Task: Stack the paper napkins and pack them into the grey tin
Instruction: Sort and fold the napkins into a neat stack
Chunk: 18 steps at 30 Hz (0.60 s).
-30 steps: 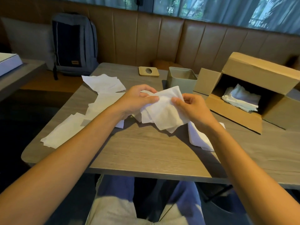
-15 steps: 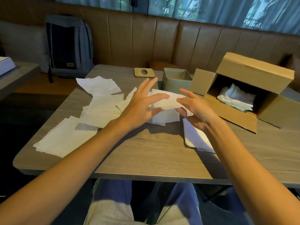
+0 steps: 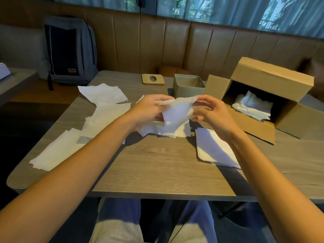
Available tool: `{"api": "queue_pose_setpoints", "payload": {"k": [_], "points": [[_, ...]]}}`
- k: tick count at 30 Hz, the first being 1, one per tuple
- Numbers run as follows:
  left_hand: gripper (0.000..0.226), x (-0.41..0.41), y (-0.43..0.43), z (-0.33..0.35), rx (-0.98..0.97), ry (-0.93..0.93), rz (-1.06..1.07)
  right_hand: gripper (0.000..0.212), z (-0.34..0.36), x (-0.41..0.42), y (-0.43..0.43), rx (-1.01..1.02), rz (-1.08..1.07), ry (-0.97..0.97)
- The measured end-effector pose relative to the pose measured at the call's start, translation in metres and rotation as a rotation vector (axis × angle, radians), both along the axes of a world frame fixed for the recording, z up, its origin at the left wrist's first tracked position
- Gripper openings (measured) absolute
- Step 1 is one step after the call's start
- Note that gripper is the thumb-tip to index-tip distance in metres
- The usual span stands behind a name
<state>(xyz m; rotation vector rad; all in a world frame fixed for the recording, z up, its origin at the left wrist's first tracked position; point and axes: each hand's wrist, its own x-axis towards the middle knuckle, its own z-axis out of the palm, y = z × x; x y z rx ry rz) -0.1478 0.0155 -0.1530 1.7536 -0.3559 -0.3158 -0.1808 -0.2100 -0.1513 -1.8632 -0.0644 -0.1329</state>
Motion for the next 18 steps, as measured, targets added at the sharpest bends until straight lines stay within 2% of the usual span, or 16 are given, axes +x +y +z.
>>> {"api": "queue_pose_setpoints", "payload": {"k": [2, 4, 8, 13, 18], "points": [[0.025, 0.000, 0.001, 0.002, -0.023, 0.192, -0.042, 0.029, -0.005, 0.005, 0.005, -0.142, 0.025, -0.055], [0.020, 0.002, 0.000, 0.001, 0.005, 0.264, -0.041, 0.020, -0.010, 0.010, 0.012, -0.221, -0.013, -0.100], [0.030, 0.010, 0.001, -0.003, -0.052, 0.304, 0.087, 0.023, -0.016, 0.020, 0.020, -0.168, -0.063, -0.067], [0.016, 0.021, 0.002, -0.004, -0.136, 0.245, 0.337, 0.026, -0.014, 0.029, 0.028, -0.121, -0.048, 0.002], [0.029, 0.028, 0.006, -0.005, -0.154, 0.335, 0.379, 0.027, -0.017, 0.032, 0.035, -0.052, -0.047, 0.055]]}}
